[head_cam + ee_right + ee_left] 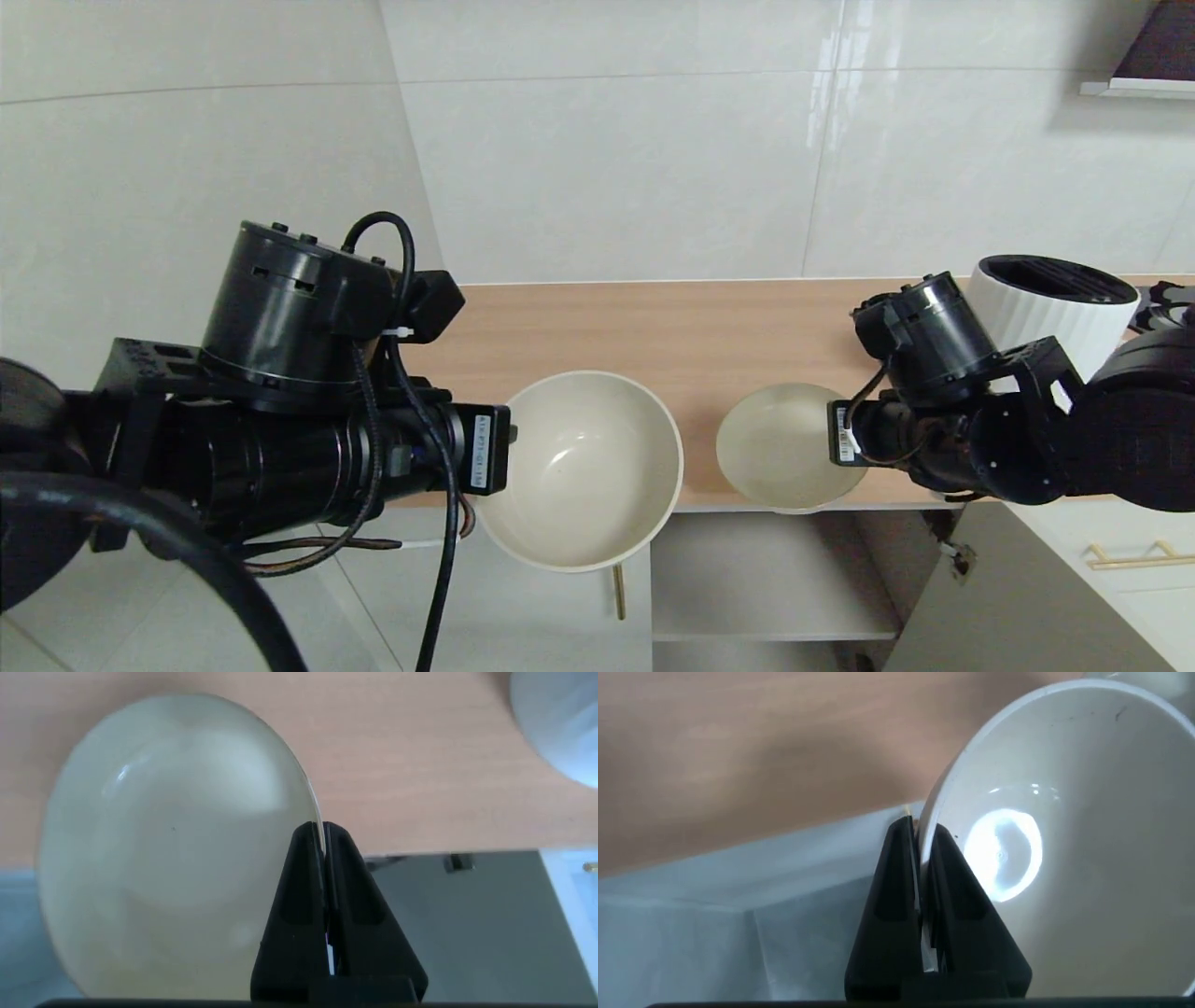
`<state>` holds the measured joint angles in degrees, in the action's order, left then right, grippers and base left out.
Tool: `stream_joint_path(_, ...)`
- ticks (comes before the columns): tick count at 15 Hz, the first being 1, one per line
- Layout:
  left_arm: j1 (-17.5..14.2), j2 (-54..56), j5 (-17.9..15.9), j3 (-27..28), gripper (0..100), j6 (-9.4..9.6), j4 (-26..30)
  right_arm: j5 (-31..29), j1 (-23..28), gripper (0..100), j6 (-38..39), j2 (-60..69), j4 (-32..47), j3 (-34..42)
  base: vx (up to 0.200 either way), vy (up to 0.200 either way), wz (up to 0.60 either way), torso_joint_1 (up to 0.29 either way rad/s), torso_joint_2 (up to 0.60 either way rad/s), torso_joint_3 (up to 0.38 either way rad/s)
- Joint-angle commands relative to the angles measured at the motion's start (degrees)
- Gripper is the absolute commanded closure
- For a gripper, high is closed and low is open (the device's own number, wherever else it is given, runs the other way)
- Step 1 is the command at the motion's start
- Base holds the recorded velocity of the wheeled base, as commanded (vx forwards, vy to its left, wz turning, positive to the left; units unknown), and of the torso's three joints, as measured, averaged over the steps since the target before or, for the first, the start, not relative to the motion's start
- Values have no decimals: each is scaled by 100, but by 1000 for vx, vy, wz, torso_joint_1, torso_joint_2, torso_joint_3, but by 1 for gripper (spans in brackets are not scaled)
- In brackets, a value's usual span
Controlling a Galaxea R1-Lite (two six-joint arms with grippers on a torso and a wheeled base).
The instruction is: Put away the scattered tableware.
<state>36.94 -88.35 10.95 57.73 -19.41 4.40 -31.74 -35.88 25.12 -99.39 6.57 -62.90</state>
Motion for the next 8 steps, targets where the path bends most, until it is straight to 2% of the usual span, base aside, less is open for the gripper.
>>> stream_joint_path(1,15,-78,4,-17,100,-2,8,2,-42,100,1,25,11,94,-200,0,0,17,7,-7)
stream_joint_path(3,24,-104,4,-17,100,-2,8,10,-60,100,1,-19,11,120,-200,0,0,2,0,0)
stream_joint_path(7,24,-139,-5,-17,100,7,8,-7,-77,100,1,-177,11,120,0,0,0,0,0,0)
stream_joint_path(8,24,-157,-5,-17,100,7,8,-7,-77,100,-8,-221,11,129,0,0,-600,-71,178,110)
